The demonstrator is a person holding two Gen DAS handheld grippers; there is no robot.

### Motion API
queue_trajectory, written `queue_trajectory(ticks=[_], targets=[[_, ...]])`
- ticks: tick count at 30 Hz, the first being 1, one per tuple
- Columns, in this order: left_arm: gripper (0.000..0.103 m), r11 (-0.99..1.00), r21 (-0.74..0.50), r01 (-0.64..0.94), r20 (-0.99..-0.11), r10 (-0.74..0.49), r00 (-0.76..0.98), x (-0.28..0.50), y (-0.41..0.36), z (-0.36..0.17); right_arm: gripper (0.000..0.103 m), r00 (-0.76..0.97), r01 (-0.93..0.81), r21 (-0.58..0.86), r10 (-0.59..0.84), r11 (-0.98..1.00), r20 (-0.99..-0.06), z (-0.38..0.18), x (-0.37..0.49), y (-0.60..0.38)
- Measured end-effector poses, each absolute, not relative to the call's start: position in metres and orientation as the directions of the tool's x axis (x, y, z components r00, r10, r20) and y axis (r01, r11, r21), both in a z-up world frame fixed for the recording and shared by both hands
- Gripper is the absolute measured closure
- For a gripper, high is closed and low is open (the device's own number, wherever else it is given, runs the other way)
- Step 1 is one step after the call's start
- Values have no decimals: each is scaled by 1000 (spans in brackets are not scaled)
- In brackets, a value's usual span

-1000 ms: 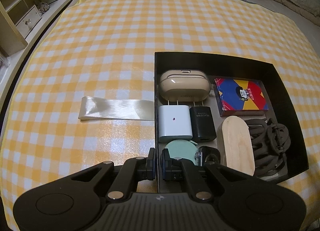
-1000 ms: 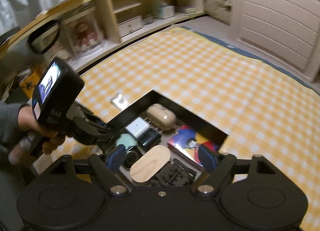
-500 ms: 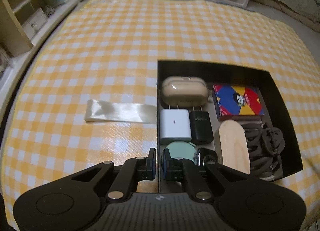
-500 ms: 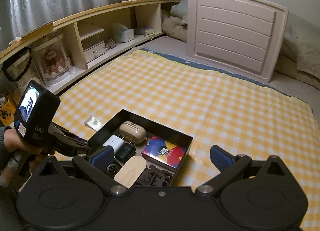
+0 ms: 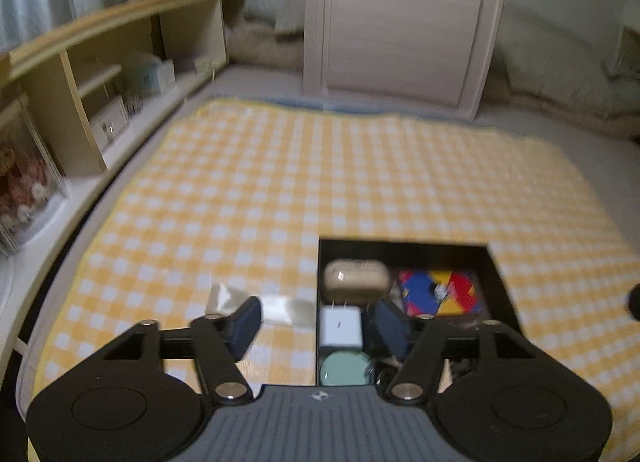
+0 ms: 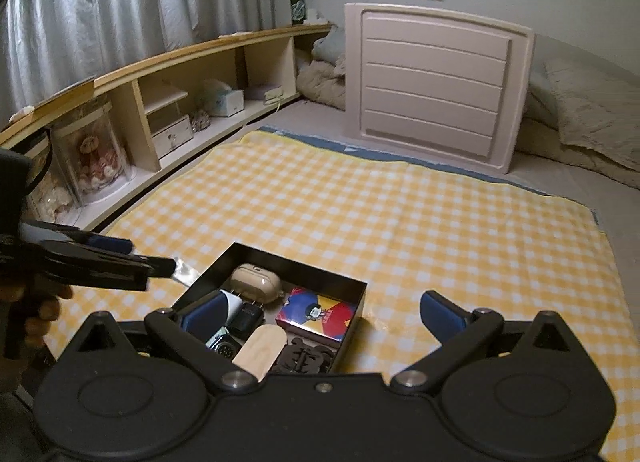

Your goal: Organize rigid objects

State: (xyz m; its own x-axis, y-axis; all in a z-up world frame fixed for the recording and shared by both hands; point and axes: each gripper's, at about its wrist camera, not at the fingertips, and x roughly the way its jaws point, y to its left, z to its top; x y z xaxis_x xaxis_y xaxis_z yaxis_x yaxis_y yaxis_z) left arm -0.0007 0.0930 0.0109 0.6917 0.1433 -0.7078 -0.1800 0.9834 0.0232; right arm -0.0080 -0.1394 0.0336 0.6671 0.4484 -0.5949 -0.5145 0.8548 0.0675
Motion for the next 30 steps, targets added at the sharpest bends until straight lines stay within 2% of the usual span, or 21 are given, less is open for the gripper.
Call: queue_trajectory(ticks=[5,14,17,30], targets=[[18,987,37,-155,-619,145,772,-34,76,37,0,695,-487,63,430,871,-576,37,-13,-144],[3,990,43,-135,-532,137,836,-65,46,42,0,708,-457,62,405,887,-579,32,-21,-146],[0,991,53,-124,-535,133,834,-69,43,40,0,709,-454,62,402,889,-579,31,-24,-146],[0,995,25,-100,-563,96,821,-84,41,32,0,715,-427,75,387,901,-582,23,-43,-150]])
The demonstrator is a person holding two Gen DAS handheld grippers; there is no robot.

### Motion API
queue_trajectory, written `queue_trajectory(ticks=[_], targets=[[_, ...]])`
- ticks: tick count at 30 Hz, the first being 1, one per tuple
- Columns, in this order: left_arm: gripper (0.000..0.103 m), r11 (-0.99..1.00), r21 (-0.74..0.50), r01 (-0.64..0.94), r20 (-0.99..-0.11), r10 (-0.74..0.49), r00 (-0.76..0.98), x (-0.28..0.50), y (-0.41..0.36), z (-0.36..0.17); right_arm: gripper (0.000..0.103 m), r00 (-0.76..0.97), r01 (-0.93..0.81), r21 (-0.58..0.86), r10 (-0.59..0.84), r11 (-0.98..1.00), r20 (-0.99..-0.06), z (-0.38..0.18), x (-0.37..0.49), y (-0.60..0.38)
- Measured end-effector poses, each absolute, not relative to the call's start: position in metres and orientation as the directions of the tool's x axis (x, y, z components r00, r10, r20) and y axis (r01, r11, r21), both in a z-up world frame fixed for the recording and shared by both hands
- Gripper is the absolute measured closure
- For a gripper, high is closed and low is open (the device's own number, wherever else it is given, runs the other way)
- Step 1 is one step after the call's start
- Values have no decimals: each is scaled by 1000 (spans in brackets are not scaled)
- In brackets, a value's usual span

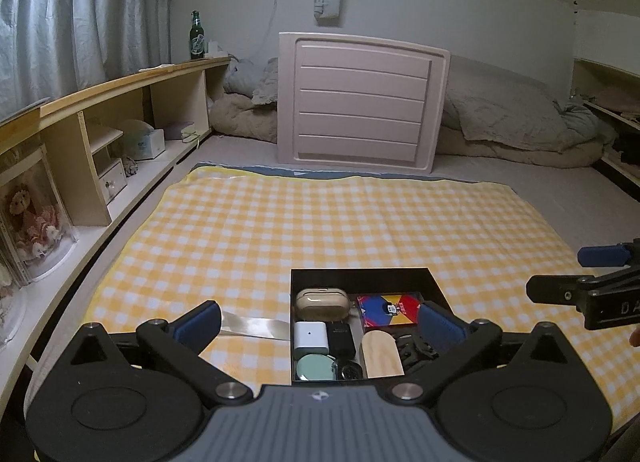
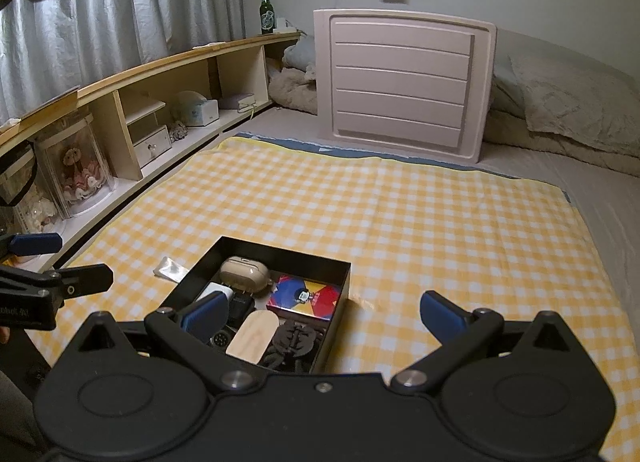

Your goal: Organize rigid objects

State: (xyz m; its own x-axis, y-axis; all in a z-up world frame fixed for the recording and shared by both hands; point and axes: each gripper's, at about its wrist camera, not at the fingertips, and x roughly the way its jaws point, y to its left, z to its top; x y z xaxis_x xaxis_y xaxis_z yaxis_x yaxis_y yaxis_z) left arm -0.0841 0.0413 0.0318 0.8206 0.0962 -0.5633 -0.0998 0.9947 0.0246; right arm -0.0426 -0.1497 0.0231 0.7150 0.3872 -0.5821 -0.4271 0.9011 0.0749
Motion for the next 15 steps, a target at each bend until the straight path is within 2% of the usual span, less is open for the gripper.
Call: queue_trajectory(ticks=[15], targets=[[0,994,29,-101,-586,98,804,-87,40,25,0,697,-414,103,388,904,-603,18,-52,-155]])
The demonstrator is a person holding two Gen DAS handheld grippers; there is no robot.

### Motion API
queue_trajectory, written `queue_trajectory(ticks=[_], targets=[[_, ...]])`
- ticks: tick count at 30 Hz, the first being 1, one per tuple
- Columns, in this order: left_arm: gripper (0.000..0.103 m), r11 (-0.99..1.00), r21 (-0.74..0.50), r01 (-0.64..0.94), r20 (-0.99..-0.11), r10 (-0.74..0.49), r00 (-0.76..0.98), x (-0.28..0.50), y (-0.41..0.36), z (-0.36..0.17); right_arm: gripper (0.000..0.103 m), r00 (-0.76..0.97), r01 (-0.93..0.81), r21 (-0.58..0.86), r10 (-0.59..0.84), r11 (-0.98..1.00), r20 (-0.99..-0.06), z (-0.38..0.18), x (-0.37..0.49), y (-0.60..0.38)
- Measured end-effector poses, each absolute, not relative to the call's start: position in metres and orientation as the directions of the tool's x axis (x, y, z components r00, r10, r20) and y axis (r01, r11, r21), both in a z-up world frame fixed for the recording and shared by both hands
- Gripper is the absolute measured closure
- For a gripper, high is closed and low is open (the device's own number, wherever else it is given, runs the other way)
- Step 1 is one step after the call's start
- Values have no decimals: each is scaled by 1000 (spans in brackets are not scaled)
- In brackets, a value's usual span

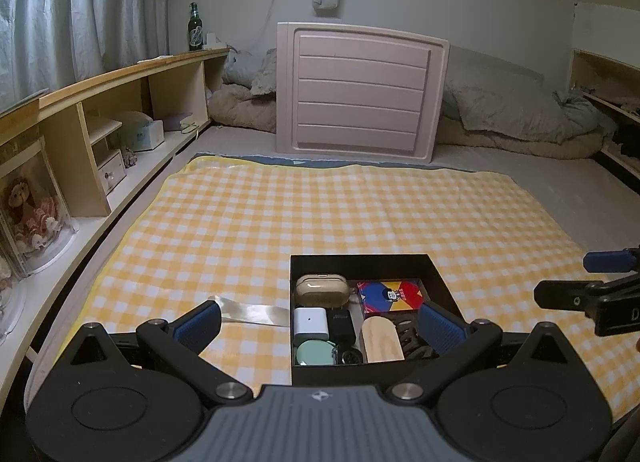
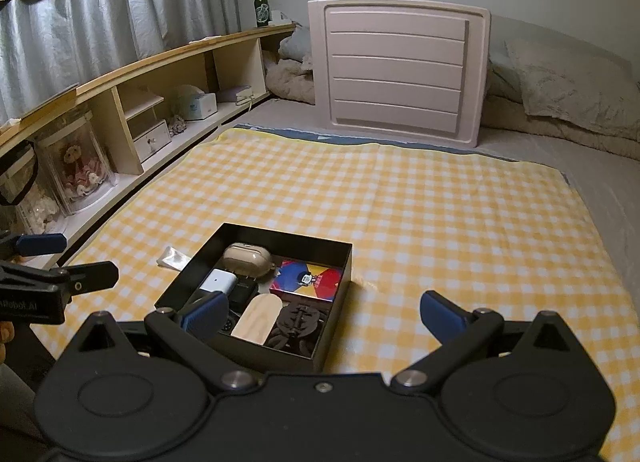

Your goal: Organize rigid objects

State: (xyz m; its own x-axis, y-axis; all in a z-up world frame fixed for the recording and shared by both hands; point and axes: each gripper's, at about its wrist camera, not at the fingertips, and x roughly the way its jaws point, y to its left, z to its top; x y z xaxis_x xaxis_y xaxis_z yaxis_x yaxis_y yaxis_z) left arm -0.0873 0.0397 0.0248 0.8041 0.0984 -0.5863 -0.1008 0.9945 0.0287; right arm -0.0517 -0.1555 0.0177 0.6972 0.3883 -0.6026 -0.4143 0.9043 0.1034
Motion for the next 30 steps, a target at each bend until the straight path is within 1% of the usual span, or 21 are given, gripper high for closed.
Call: queue_trajectory(ticks=[30], targets=[[0,993,26,-114,-603,107,791,-85,41,22,0,692,-419,89,381,904,-613,15,-51,-155]])
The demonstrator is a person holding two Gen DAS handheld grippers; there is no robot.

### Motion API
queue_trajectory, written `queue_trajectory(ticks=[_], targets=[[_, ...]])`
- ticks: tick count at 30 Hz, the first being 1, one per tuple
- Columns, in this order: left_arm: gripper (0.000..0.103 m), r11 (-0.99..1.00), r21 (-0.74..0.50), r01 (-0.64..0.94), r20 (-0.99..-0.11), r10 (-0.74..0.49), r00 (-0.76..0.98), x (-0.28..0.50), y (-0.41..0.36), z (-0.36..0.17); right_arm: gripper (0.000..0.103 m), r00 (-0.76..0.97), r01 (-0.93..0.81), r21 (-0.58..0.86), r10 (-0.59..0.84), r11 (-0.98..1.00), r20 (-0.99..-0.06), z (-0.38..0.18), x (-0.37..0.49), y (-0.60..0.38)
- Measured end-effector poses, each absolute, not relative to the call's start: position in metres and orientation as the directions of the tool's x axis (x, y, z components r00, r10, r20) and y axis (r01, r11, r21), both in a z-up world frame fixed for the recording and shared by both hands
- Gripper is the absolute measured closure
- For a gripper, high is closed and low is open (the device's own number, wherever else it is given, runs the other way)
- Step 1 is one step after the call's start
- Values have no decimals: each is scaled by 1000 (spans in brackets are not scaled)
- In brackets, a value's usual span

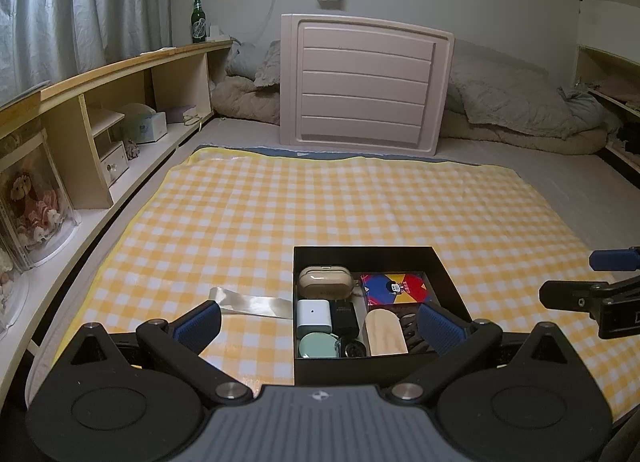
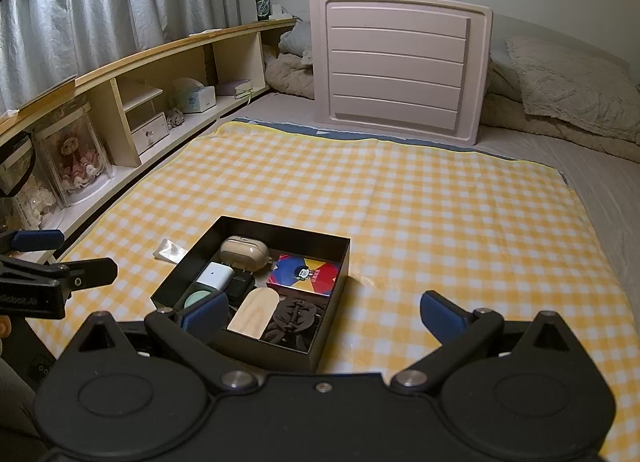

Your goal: Organize rigid objects

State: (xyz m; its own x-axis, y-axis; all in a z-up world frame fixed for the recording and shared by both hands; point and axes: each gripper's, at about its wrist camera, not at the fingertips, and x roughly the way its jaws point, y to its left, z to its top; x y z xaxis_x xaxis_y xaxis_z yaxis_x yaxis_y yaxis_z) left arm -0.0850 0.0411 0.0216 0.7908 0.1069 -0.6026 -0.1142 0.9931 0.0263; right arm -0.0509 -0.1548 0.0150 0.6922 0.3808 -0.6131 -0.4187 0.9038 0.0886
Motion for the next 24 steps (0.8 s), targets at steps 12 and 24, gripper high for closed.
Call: queue_trajectory(ticks=[12,24], targets=[[0,993,32,-112,-607,108,787,-85,40,20,0,691,-422,89,383,902,-613,15,-51,-156],[0,993,33,-111,-608,108,787,-85,40,20,0,688,-426,89,387,900,-615,15,-51,-156]])
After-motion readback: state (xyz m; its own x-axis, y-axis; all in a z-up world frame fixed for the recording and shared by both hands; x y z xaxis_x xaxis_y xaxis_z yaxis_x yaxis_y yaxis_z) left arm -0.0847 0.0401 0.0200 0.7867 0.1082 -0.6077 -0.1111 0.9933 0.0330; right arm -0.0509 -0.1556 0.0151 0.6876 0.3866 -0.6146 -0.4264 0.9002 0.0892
